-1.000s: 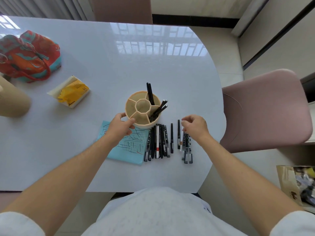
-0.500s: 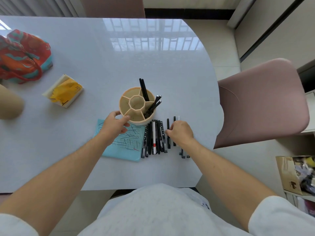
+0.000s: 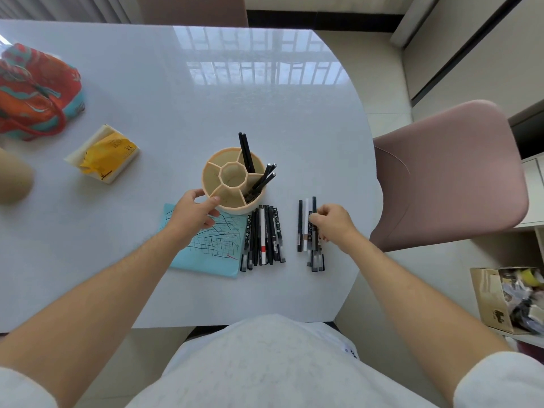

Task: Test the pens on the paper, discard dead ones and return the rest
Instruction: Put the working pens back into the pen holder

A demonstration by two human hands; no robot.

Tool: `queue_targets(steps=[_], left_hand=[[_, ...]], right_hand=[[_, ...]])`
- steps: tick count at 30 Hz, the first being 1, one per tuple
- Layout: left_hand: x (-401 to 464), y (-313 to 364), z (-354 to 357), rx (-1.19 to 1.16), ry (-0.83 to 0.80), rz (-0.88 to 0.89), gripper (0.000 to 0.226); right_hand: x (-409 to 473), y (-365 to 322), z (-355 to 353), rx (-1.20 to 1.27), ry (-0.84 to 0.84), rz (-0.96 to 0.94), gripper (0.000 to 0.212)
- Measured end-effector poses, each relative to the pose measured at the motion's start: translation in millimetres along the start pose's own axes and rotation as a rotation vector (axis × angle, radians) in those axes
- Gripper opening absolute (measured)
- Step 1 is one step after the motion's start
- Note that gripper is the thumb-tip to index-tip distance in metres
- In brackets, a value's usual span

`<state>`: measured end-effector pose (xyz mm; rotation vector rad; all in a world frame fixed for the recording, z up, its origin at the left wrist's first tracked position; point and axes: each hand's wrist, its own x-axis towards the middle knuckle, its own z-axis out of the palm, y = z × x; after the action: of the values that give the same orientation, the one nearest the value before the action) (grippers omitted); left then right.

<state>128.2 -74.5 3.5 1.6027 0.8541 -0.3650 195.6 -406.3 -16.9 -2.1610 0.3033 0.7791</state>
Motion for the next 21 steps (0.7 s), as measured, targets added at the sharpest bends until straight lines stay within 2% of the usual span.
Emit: queue_targets(steps=[7,11,14,18,21], left_hand=[[-2,1,0,0.012,0.006,0.001,0.049],[-3,1,0,0.010,0.001,0.001,0.049],[-3,0,2,0.023,0.001,-0.001,0.049],[-3,-1,3,0.038,0.004,0.006,0.049],[-4,-1,3,0.039,0.001,0.010,0.049]], right_hand=[[1,-30,38,-0.493,0.089,-0.091,0.017],[4,-40,48,-0.556,0.065,-0.070,0.023],[4,-41,45,-0.416,0.005,-0.029,0.024],[-4,-39,33,-0.001,-0.105,0.047,0.013],[-10,-38,33,0.055,-0.111,0.035,0.010]])
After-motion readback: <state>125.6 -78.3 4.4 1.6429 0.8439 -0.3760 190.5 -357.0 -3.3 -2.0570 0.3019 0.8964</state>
